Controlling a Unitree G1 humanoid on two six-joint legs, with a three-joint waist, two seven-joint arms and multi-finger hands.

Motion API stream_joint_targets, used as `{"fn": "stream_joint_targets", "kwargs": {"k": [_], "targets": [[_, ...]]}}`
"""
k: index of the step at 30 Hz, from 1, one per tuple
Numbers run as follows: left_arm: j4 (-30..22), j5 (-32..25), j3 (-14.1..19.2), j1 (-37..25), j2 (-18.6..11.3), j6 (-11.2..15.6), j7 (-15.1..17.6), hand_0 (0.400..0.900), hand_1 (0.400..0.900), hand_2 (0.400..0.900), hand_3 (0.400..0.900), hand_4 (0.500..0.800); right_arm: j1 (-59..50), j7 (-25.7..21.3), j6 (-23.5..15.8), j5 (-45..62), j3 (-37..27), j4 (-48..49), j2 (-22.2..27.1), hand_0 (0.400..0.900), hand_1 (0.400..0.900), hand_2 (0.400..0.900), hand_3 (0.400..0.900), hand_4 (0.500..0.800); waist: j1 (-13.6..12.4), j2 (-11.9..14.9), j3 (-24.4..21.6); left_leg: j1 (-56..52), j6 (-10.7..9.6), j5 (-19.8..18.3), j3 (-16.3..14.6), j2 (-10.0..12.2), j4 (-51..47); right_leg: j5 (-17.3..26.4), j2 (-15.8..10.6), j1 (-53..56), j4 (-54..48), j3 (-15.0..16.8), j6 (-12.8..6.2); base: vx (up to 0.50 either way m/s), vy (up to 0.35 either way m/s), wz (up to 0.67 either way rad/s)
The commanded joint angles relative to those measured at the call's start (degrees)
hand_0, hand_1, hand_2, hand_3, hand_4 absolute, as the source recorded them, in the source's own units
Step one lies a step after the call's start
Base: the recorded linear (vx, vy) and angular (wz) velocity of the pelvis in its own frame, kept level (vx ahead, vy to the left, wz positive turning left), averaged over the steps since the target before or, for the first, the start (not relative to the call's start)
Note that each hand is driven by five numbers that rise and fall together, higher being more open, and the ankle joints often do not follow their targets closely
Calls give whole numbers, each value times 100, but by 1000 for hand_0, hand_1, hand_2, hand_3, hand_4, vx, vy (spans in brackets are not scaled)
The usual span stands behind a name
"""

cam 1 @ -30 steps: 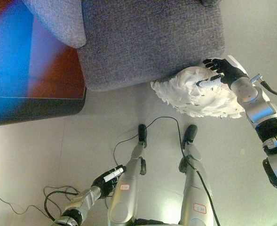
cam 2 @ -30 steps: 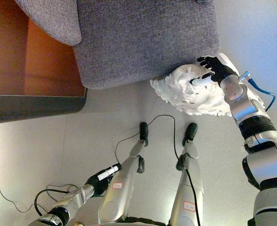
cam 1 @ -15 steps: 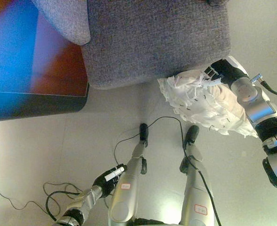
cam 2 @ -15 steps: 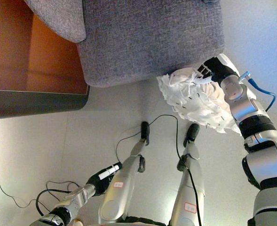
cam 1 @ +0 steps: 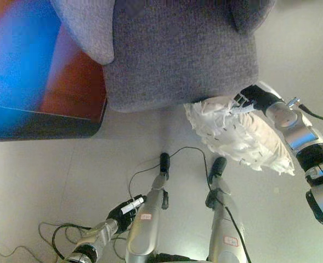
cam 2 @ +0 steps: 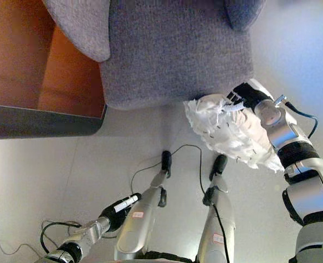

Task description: Pick up the pillow and put it on the sofa.

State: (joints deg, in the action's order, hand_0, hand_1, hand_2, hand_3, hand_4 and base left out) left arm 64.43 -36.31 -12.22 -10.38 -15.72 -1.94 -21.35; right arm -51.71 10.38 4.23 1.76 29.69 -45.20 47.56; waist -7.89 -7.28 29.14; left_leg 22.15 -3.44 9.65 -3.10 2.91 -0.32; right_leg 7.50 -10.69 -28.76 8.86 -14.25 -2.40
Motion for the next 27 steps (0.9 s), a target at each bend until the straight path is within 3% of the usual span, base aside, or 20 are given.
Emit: {"fn": "stream_joint_targets", "kwargs": {"k": [1, 11, 18, 27], "targets": [[417, 337, -124, 708, -325, -263, 19, 900, 900, 900, 900, 800, -723, 150, -847, 298, -185, 841, 380, 400, 400, 400, 400, 500, 74, 266, 65, -287, -26, -419, 111, -208, 136, -816, 268, 677, 273, -169, -158, 79, -67, 2], [602, 890, 281, 1011, -477, -540, 12, 900, 900, 900, 900, 800, 494, 903, -948, 285, -806, 1655, 511, 400, 400, 400, 400, 500, 223, 679, -796, -1415, -78, -591, -48, -88, -296, -637, 336, 2042, -572, -209, -280, 131, -43, 2], [794, 1305, 553, 1267, -407, -719, 53, 900, 900, 900, 900, 800, 1351, 1790, -914, 217, -1221, 2198, 435, 400, 400, 400, 400, 500, 302, 898, -1538, -1996, -66, -686, -46, -136, -468, -547, 394, 2765, -992, -194, -326, 170, -13, 6], [1075, 1649, 725, 1386, -333, -913, 34, 900, 900, 900, 900, 800, 1100, 2650, -719, 709, -1206, 2341, 440, 400, 400, 400, 400, 500, 223, 1136, -2104, -2442, -51, -875, -103, -140, -468, -456, 385, 3294, -1322, -237, -370, 106, 12, 4]]}}
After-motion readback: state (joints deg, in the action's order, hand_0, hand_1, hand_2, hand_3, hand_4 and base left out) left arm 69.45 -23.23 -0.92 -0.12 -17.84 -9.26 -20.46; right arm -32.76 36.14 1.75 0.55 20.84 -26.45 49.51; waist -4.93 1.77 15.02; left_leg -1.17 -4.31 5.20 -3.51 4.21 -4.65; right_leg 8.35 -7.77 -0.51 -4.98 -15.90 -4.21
